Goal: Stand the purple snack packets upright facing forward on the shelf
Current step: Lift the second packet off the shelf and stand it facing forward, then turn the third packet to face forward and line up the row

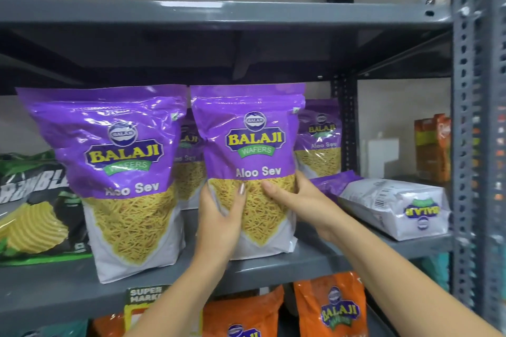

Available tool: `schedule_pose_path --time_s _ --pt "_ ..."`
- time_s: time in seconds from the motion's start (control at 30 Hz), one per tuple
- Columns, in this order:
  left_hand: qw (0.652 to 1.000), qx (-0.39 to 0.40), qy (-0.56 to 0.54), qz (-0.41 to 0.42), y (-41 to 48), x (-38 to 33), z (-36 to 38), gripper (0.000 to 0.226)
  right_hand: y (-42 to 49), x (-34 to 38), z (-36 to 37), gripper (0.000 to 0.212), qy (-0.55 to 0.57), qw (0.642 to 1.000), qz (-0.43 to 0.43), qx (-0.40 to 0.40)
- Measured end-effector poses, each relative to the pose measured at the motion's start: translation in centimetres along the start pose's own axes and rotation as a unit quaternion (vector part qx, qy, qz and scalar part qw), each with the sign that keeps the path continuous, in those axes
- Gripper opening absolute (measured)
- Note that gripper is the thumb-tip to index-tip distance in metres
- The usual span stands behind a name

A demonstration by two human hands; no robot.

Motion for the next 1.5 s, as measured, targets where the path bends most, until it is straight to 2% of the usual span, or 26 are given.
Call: schedule_pose_path --time_s 0.07,0.1,0.17,0.2,0.23,0.3,0.37,0.43,0.5,0.57,0.6,0.63,0.73,0.87,0.93,1.0,1.07,1.17,1.27,1.37,1.5 --pt "0.991 -0.096 0.054 0.078 -2.7 -1.5 0.4 0.063 -0.4 0.5 -0.8 0.096 -0.04 0.998 0.026 -0.035" --pt "0.982 -0.111 0.054 0.14 -4.5 -2.7 1.1 0.065 -0.5 0.9 -1.9 0.084 -0.064 0.995 0.028 -0.069" --pt "0.968 -0.064 0.033 0.239 -7.7 -4.3 3.4 0.061 -0.4 2.4 -5.6 0.046 -0.117 0.982 0.001 -0.15" --pt "0.966 -0.009 0.011 0.258 -8.7 -4.7 4.8 0.055 -0.3 3.2 -7.8 0.035 -0.154 0.969 -0.017 -0.191" --pt "0.968 0.054 -0.01 0.246 -8.9 -4.8 6.2 0.05 0.1 3.8 -10.0 0.033 -0.189 0.955 -0.023 -0.226" --pt "0.974 0.176 -0.028 0.141 -8.1 -4.6 9.5 0.042 1.2 4.5 -14.4 0.03 -0.249 0.928 0.013 -0.278" --pt "0.969 0.24 -0.049 -0.02 -6.5 -3.6 12.7 0.039 2.5 4.5 -18.4 0.027 -0.336 0.885 0.088 -0.31" --pt "0.957 0.237 -0.077 -0.148 -4.3 -2.8 15.7 0.044 3.7 3.7 -21.0 0.034 -0.424 0.833 0.186 -0.304" --pt "0.941 0.227 -0.107 -0.226 -2.4 -2.1 18.5 0.044 4.2 2.6 -22.2 0.044 -0.482 0.786 0.272 -0.274" --pt "0.931 0.223 -0.122 -0.261 -1.1 -1.5 20.8 0.021 4.3 1.6 -22.6 0.049 -0.518 0.766 0.306 -0.225" --pt "0.929 0.222 -0.121 -0.269 -0.8 -1.2 21.6 0.01 4.2 1.1 -22.3 0.054 -0.518 0.766 0.321 -0.202" --pt "0.929 0.222 -0.116 -0.271 -0.7 -0.7 22.4 0.009 4.2 0.7 -22.2 0.061 -0.507 0.771 0.339 -0.184" --pt "0.929 0.241 -0.094 -0.266 -0.8 0.1 24.1 0.033 4.4 0.3 -21.9 0.077 -0.454 0.8 0.349 -0.178" --pt "0.934 0.174 -0.138 -0.279 -0.5 0.6 24.3 0.036 4.2 0.7 -22.1 0.073 -0.434 0.811 0.336 -0.203" --pt "0.945 0.144 -0.136 -0.259 -0.1 0.9 24.2 0.038 4.1 0.8 -22.4 0.065 -0.399 0.83 0.313 -0.232" --pt "0.957 0.131 -0.136 -0.222 0.7 0.8 24.0 0.045 4.2 0.8 -22.6 0.055 -0.352 0.853 0.278 -0.267" --pt "0.97 0.131 -0.12 -0.166 1.8 0.6 23.6 0.066 4.6 0.6 -22.8 0.046 -0.294 0.88 0.23 -0.293" --pt "0.986 0.153 -0.029 -0.057 3.6 0.6 23.0 0.083 5.5 0.1 -22.3 0.031 -0.188 0.919 0.13 -0.32" --pt "0.986 0.163 0.025 0.026 4.6 0.8 22.8 0.084 6.3 -0.9 -21.5 0.032 -0.129 0.919 0.047 -0.37" --pt "0.978 0.162 0.088 0.096 4.6 1.0 23.0 0.085 6.9 -2.1 -20.6 0.036 -0.099 0.919 -0.036 -0.38" --pt "0.966 0.152 0.144 0.151 4.0 2.3 23.4 0.088 7.7 -3.5 -20.3 0.037 -0.059 0.925 -0.061 -0.371"
Point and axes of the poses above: each hand's wrist, its own y-axis towards the middle knuckle, its own z-axis out of the palm, x = y × z, the point moved 3 cm from there along y, towards the middle knuckle, and after that the axes turned 15 degrees about z, right-handed, at the moved point
